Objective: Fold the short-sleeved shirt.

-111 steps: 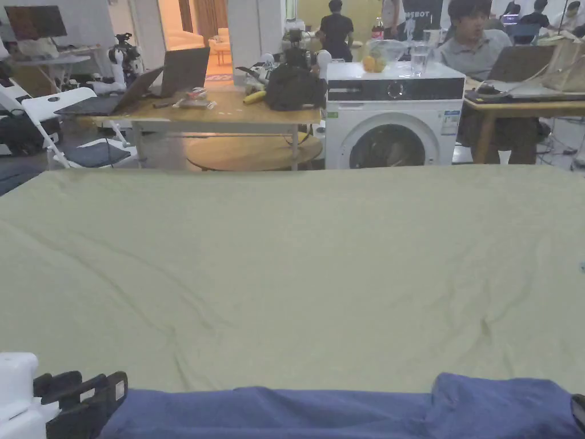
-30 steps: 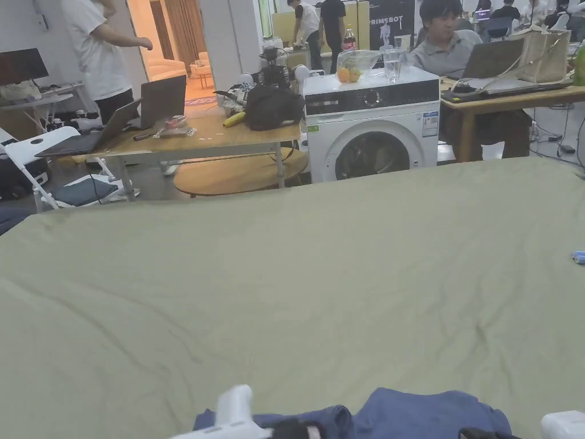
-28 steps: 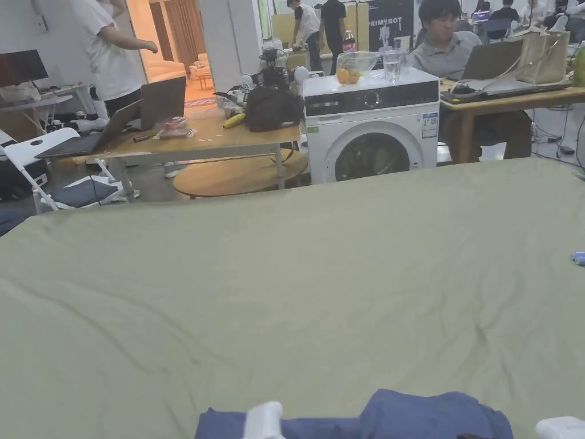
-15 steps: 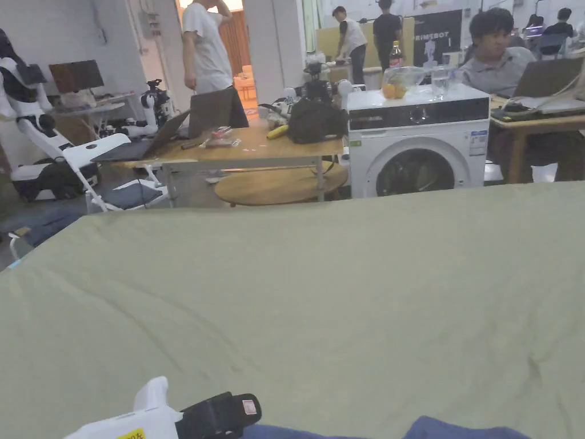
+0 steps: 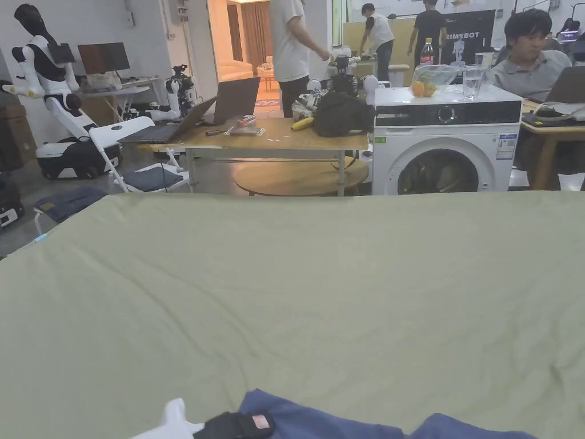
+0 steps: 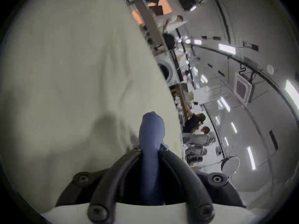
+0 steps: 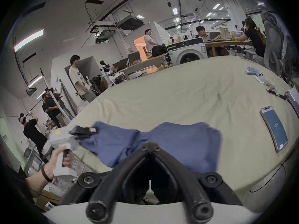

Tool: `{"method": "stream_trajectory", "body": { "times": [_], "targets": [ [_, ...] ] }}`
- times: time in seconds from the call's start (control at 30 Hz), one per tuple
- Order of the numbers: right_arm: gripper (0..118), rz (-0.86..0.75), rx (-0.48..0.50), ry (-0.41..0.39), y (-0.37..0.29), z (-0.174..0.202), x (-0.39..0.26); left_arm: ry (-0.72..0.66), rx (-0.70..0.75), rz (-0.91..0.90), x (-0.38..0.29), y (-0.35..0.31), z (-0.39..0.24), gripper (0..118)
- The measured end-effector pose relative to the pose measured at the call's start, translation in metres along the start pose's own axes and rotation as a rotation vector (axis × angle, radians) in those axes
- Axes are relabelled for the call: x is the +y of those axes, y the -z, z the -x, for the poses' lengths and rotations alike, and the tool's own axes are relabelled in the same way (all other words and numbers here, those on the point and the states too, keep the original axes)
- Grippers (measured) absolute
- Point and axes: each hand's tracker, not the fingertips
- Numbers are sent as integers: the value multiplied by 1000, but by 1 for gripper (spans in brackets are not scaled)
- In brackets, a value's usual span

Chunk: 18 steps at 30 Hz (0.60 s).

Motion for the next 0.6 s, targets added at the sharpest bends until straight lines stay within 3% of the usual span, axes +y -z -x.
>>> {"method": "stream_trajectory", "body": {
  "times": [0.1, 0.23, 0.4, 0.53, 0.57, 0.6],
  "targets": [
    [0, 0, -23, -47, 2, -8, 7, 116, 31, -81, 20, -38, -52, 6],
    [0, -26, -38, 11, 2, -20, 16, 371, 107, 5, 14, -33, -127, 6],
    [0, -47, -40, 3, -13, -21, 13, 570, 81, 179, -51, 65, -161, 6],
    [0, -92, -70, 41, -30, -27, 3, 557, 77, 365, -95, 142, -150, 6],
    [0, -101, -76, 64, -36, -30, 0, 569, 72, 386, -102, 152, -152, 14],
    [0, -103, -81, 79, -39, -34, -1, 585, 69, 397, -105, 157, -156, 40]
  ]
}}
